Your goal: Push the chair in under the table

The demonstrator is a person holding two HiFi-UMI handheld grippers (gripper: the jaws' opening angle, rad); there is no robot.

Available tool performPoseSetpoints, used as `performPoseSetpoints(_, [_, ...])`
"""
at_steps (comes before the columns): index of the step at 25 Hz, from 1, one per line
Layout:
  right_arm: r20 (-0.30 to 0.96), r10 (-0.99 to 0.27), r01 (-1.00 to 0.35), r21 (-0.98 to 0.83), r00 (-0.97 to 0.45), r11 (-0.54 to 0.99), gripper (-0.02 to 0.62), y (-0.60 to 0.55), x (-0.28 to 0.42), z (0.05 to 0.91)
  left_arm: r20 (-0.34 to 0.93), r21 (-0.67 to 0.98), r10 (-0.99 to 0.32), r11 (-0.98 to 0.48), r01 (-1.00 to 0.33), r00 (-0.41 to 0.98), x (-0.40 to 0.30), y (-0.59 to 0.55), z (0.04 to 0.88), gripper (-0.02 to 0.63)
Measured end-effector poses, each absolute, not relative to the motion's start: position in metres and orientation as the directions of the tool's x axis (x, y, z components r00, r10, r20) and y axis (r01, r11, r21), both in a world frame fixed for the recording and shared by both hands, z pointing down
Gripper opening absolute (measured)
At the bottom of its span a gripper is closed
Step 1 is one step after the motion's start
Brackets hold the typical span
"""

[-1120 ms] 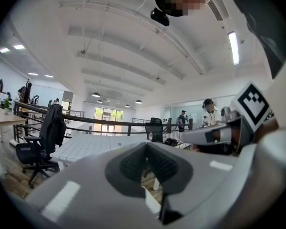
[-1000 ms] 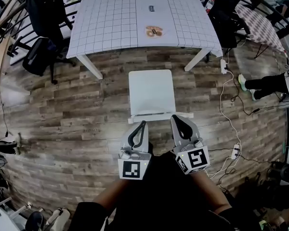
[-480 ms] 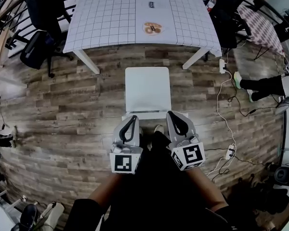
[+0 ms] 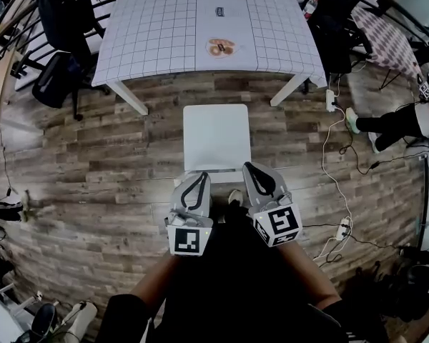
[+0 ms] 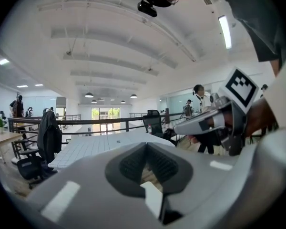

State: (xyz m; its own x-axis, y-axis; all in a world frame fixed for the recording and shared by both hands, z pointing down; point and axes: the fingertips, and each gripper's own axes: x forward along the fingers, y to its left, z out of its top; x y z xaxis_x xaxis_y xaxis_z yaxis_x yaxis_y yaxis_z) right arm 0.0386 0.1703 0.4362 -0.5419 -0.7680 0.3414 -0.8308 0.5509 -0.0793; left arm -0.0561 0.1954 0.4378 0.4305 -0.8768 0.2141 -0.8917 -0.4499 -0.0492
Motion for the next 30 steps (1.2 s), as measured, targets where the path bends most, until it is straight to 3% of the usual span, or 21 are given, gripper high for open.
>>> performPoseSetpoints(6, [0.441, -0.660, -0.758, -0.079, -0.609, 0.647, 0.002, 0.177, 0.036, 0.471, 0.315, -0.080, -0.859, -0.447, -0.891, 0.403, -0.056, 0.190, 0.466, 0.009])
performPoseSetpoints(9, [0.494, -0.611, -0.716, -0.036, -0.619, 0.697, 0.043, 0.194, 0.030, 0.491, 0.398, -0.068, -0.816, -0.481, -0.874, 0.418, -0.058, 0.206, 0.486, 0.011])
performPoseSetpoints(11, [0.548, -0.551, -0.665, -0.012, -0.629, 0.747, 0.046, 0.202, 0.025, 0.509, 0.458, -0.010, -0.759, -0.525, -0.851, 0.463, -0.055, 0.214, 0.502, 0.101])
performPoseSetpoints(14, [0.672, -0.377, -0.531, -0.029, -0.637, 0.847, 0.086, 0.215, 0.012, 0.545, 0.544, 0.032, -0.678, -0.573, -0.819, 0.495, -0.055, 0.214, 0.524, 0.129])
performPoseSetpoints(17, [0.772, -0.244, -0.402, -0.016, -0.587, 0.916, 0.112, 0.231, 0.010, 0.574, 0.655, 0.047, -0.546, -0.661, -0.749, 0.523, -0.047, 0.222, 0.550, 0.171])
performPoseSetpoints(21, [0.821, -0.203, -0.313, 0.032, -0.533, 0.949, 0.126, 0.222, 0.031, 0.613, 0.741, 0.083, -0.375, -0.771, -0.631, 0.556, -0.015, 0.223, 0.593, 0.204])
performPoseSetpoints(30, [0.912, -0.067, -0.130, 0.015, -0.404, 0.991, 0.184, 0.229, 0.035, 0.676, 0.839, 0.032, -0.212, -0.901, -0.433, 0.501, -0.012, 0.223, 0.653, 0.216])
